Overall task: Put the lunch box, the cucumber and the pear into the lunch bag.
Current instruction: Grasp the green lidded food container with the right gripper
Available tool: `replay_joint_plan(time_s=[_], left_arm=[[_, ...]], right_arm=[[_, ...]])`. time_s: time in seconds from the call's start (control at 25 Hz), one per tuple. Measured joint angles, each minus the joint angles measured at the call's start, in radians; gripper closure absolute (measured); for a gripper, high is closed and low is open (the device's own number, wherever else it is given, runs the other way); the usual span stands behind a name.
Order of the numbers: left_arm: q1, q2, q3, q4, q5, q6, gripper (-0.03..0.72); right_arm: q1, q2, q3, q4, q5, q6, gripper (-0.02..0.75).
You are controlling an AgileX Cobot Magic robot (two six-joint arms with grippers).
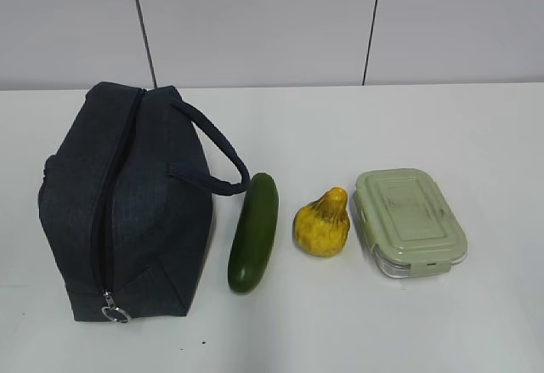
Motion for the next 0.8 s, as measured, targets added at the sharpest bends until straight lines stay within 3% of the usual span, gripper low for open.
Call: replay_joint_plan(time_s=[0.12, 0.4, 0.8], left_arm=[[0.000, 0.000, 0.000, 0.000, 0.000, 0.000, 0.450], [0.000, 0.000, 0.000, 0.000, 0.000, 0.000, 0.450], [0.000, 0.000, 0.000, 0.000, 0.000, 0.000, 0.450]], right_arm=[[0.000, 0.054, 0.000, 0.000, 0.000, 0.009, 0.375], [0.000, 0.227, -0.023, 0.000, -0.106, 0.036, 0.179], [0.000, 0.599, -0.209, 0.034, -0.231, 0.087, 0.152]])
